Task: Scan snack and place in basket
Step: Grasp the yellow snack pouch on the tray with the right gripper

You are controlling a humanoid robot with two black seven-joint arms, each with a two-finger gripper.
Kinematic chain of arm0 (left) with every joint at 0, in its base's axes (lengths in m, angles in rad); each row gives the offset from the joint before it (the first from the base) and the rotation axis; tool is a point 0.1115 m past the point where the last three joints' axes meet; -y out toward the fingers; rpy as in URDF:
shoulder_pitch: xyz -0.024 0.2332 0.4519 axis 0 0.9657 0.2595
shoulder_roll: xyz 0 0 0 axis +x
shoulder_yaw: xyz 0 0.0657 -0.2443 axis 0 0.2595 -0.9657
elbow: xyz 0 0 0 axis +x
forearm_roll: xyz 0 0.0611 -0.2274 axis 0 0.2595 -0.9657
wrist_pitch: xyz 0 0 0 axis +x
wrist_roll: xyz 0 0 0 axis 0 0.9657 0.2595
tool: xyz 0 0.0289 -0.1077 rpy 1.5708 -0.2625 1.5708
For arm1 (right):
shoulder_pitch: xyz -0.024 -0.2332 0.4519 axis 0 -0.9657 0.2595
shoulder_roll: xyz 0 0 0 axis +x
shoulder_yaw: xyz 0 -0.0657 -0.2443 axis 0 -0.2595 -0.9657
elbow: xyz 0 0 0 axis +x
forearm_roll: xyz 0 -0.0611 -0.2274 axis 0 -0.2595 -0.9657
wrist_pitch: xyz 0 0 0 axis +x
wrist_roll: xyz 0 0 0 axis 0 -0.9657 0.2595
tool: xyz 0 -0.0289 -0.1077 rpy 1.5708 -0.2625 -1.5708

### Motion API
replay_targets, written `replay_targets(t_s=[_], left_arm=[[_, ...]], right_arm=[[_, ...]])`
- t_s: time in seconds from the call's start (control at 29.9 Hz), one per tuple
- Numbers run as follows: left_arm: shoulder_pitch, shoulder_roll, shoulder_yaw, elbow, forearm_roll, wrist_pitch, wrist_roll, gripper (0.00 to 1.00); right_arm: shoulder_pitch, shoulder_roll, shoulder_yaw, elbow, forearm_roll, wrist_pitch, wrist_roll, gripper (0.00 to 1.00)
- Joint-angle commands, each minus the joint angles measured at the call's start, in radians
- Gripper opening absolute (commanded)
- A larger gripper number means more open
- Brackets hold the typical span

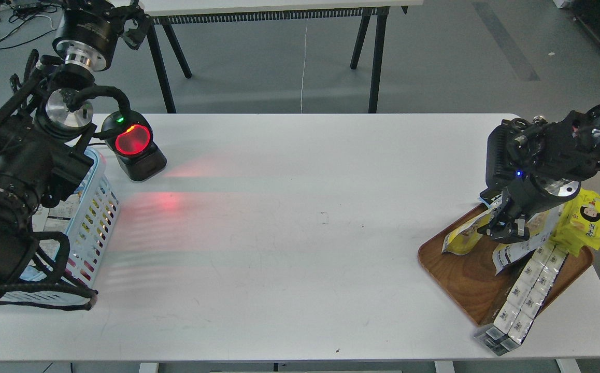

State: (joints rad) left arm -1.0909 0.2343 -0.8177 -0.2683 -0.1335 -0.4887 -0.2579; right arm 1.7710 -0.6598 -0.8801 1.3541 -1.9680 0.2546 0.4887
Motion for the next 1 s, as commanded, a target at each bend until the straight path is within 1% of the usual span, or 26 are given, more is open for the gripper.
replay_targets(t_s=[0.0, 0.1, 0.2, 0.27, 0.3, 0.37, 0.43, 0.54, 0.8, 0.97], left_arm=[[0.0, 0.0, 0.0, 0.0, 0.0, 0.0, 0.0, 1.0], [0.0, 0.0, 0.0, 0.0, 0.0, 0.0, 0.0, 1.0], [0.0, 0.0, 0.0, 0.0, 0.0, 0.0, 0.0, 1.0], [-0.001, 0.002, -0.001, 0.0, 0.0, 0.0, 0.0, 1.0], [-0.001, 0.003, -0.001, 0.0, 0.0, 0.0, 0.0, 1.0], [-0.001, 0.005, -0.001, 0.0, 0.0, 0.0, 0.0, 1.0], [-0.003, 0.01, -0.001, 0.0, 0.0, 0.0, 0.0, 1.0], [-0.001, 0.011, -0.001, 0.0, 0.0, 0.0, 0.0, 1.0], [-0.001, 0.016, -0.001, 0.0, 0.0, 0.0, 0.0, 1.0], [-0.003, 0.017, -0.001, 0.0, 0.0, 0.0, 0.0, 1.0]], right_arm=[[-0.001, 0.006, 0.0, -0.004, 0.001, 0.0, 0.0, 0.44], [-0.002, 0.016, 0.0, -0.006, 0.001, 0.0, 0.0, 0.31], [-0.001, 0.029, 0.0, -0.006, 0.001, 0.0, 0.0, 0.22], [-0.001, 0.031, 0.001, -0.006, 0.001, 0.0, 0.0, 0.12], [0.001, 0.034, 0.001, -0.006, 0.001, 0.0, 0.0, 0.08], [0.002, 0.039, 0.001, -0.006, 0.001, 0.0, 0.0, 0.04], [0.002, 0.039, 0.001, -0.006, 0.001, 0.0, 0.0, 0.01], [0.007, 0.034, 0.0, -0.004, 0.005, -0.001, 0.0, 0.0], [0.027, 0.023, 0.006, -0.001, 0.006, -0.006, 0.0, 0.0], [0.1, 0.022, 0.01, 0.006, 0.018, -0.015, 0.0, 0.0]])
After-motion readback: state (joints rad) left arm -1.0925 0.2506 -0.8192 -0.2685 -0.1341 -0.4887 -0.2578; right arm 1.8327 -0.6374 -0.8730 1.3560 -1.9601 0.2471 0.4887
